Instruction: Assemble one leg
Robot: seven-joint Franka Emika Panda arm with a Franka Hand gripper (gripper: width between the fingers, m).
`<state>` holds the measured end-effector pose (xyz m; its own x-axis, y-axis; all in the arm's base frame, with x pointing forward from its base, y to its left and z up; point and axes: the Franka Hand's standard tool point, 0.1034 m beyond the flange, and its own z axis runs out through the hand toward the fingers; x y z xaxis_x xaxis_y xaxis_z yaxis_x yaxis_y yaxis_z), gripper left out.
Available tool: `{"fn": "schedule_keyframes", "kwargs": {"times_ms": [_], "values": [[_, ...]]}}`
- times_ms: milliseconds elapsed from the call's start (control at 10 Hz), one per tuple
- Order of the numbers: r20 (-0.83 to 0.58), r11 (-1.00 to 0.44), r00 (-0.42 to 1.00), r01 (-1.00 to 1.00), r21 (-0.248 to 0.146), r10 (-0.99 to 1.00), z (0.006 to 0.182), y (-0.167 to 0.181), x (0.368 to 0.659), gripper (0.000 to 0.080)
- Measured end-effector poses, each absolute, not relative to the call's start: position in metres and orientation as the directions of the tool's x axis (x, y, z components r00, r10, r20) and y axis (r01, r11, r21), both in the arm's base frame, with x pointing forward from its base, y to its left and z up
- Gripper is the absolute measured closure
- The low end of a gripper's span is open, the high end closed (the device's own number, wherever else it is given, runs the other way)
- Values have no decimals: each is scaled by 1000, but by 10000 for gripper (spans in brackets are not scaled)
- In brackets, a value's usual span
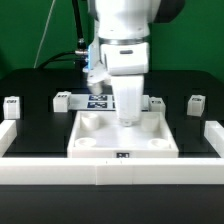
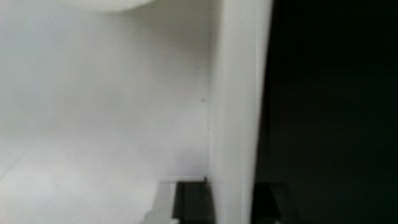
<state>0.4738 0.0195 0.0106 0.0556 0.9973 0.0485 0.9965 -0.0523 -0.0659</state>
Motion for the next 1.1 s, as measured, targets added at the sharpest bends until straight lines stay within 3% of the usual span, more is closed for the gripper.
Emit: {"fn": "schedule_keyframes", "kwargs": {"times_ms": [500,700,1100], "values": [[49,-59,62,996,-64,997,10,22,476,735],[59,-102,106,993,-62,993,8,51,476,735],[80,6,-1,998,-55,997,6,77,491,735]]}}
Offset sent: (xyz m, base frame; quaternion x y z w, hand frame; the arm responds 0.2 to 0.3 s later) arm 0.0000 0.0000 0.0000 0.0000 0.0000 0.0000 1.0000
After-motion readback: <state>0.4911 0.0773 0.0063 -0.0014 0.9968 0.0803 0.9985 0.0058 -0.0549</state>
